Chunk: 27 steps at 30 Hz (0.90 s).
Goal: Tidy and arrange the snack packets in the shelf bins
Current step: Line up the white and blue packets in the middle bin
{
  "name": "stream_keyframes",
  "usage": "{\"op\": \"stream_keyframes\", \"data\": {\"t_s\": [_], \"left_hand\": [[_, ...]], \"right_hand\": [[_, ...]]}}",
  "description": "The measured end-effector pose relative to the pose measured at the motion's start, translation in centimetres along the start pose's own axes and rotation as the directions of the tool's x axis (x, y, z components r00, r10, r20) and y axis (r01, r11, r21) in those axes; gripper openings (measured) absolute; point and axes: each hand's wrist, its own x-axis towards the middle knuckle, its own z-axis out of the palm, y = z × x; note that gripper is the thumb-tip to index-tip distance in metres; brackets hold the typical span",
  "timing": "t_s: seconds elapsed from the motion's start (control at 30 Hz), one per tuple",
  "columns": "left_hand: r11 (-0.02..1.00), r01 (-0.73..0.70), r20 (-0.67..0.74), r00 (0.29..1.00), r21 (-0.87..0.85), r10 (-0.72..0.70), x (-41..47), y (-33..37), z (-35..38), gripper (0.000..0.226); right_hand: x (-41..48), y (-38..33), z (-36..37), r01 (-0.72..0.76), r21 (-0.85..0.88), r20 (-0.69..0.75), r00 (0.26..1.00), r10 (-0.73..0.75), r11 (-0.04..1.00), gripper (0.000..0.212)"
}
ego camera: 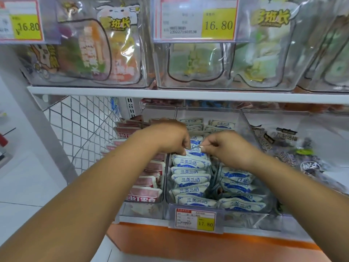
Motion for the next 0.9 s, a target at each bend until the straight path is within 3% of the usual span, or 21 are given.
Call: {"op": "stream_keyframes", "data": {"t_s": [0.17,0.3,0.4,0.47,0.57,0.63,0.67,0.77,0.9], "left_hand": [[0.982,0.027,-0.133,0.990,-0.184,-0.052,-0.3,-0.8,1.0,0.011],[0.988,0.039,-0.193,0.979,-0.149,-0.068,-0.5,-0.8,1.2,0.007],[0.987,0.055,-0.222,0.971,-0.149,-0.087,-0.4,-0.6,1.3,0.004],[0.984,0.040,-0.230,0.970,-0.176,-0.080,-0.7,-0.7,1.4,0.004],[0.982,0.022,-0.191,0.980,-0.186,-0.058,-1.3,-0.8,1.4,0.003],[0.987,0.031,-0.148,0.988,-0.157,-0.054,-1.4,-0.6,1.3,0.006],[0.990,0.033,-0.131,0.990,-0.135,-0.051,-1.3,-0.5,1.2,0.008],[0.994,0.041,-0.107,0.993,-0.099,-0.052,-0.9,-0.2,0.8,0.010],[0.995,0.046,-0.071,0.996,-0.084,-0.052,-0.5,-0.2,0.6,0.021]], "right_hand": [[0.1,0.0,-0.1,-0.038,0.024,0.080,0.996,0.035,0.999,0.005],[0.5,-0.1,0.0,-0.031,0.008,0.091,0.995,0.031,0.999,0.006],[0.9,-0.3,0.8,0.024,-0.167,0.162,0.987,0.004,0.986,0.007],[0.8,-0.5,0.7,0.032,-0.172,0.210,0.978,0.005,0.985,0.002],[0.7,-0.5,-1.4,-0.029,-0.009,0.061,0.998,0.029,1.000,0.011],[1.2,-0.2,-2.2,-0.026,-0.055,-0.093,0.995,0.021,0.998,0.016],[1.5,-0.3,-2.2,-0.016,-0.107,-0.100,0.995,0.005,0.994,0.022],[2.5,-0.4,-0.9,0.000,-0.233,0.061,0.998,0.015,0.973,0.042],[3.2,-0.3,-0.5,-0.012,-0.268,0.056,0.998,0.028,0.963,0.023]]}}
